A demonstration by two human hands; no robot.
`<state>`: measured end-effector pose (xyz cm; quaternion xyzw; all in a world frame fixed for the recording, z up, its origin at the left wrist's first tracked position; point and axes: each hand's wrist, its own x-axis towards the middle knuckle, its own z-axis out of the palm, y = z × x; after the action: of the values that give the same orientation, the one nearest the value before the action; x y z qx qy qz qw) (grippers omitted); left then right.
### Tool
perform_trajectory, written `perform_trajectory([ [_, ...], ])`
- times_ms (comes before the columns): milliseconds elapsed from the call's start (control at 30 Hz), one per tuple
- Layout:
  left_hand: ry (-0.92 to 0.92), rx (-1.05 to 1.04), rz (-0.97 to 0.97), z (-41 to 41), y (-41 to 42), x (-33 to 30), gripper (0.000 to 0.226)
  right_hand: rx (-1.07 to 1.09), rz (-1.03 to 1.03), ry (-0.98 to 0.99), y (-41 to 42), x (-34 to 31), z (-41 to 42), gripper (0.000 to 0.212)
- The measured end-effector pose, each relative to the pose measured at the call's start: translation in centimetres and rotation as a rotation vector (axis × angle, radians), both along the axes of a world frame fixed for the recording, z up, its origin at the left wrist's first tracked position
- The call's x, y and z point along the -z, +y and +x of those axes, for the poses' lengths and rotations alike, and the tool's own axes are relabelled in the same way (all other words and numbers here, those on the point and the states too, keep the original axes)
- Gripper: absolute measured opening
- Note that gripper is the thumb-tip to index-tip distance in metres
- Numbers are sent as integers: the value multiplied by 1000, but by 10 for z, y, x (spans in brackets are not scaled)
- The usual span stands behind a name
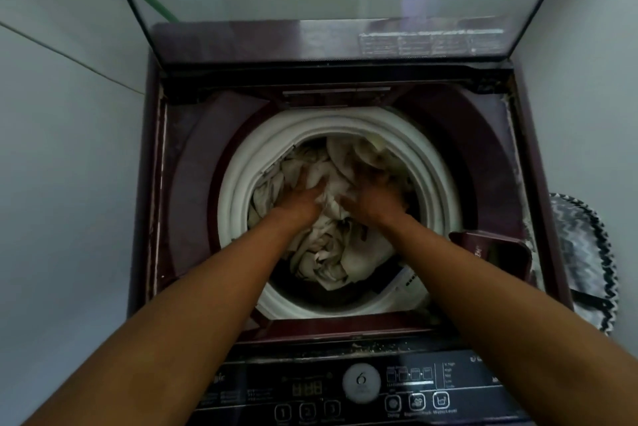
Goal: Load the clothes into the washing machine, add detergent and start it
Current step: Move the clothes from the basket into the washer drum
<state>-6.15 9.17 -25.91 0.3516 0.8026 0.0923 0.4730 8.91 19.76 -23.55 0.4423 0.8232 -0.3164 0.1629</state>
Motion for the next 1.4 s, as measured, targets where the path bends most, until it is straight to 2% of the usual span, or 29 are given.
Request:
perform_trajectory([
  [67,14,180,-49,-4,-5,0,85,150,-334,-84,3,15,10,107],
  [133,40,338,-67,-3,-8,-1,73,118,-455,-307,1,13,11,118],
  [167,41,369,-62,-2,-10,-2,71,54,-490,-393,0,8,8,118],
  [233,32,351,-25,1,-15,-7,69,-15,-527,-449,3,-5,-1,103],
  [300,26,294,89,1,-21,-14,63,-31,-383,-448,8,-16,-12,89],
  [367,70,185,251,1,-26,-21,53,-23,-69,-451,8,-25,-20,67],
  [433,135,72,391,5,-28,-28,47,-104,241,-369,1,-31,-29,43],
  [467,160,46,429,8,-28,-29,47,-140,305,-285,-2,-28,-32,41],
  [500,172,35,442,9,-26,-30,49,-162,291,-187,-3,-26,-34,41],
  [567,149,67,388,8,-25,-29,56,-164,91,-65,1,-16,-36,42],
  [633,89,164,266,6,-25,-27,63,-139,-120,-48,6,-8,-33,44],
  [700,73,224,205,5,-25,-26,63,-139,-221,-62,12,-11,-32,45],
  [767,110,176,258,5,-25,-30,59,-194,-223,-126,19,-18,-37,42],
  [867,368,132,455,10,-29,-36,43,-262,-89,-203,26,-29,-46,34],
  [900,392,131,479,10,-32,-35,41,-281,-72,-219,24,-29,-47,34],
  [933,339,142,454,10,-35,-34,44,-284,-117,-243,19,-31,-44,33],
  [1000,157,225,271,9,-39,-31,61,-290,-288,-287,3,-31,-33,39],
  [1067,65,382,76,9,-41,-28,79,-355,-384,-340,-14,-32,-18,62],
  [1133,24,443,7,13,-41,-34,88,-409,-372,-379,-23,-30,-7,78],
  [1167,24,431,14,17,-41,-39,86,-385,-365,-376,-24,-29,-6,78],
  [1267,141,235,217,29,-38,-64,58,-333,-263,-227,-19,-38,-8,56],
  [1333,165,93,368,32,-35,-74,58,-234,-125,-96,-12,-50,-10,43],
  [1400,170,65,397,32,-33,-79,55,-156,-69,-12,-6,-62,-8,36],
])
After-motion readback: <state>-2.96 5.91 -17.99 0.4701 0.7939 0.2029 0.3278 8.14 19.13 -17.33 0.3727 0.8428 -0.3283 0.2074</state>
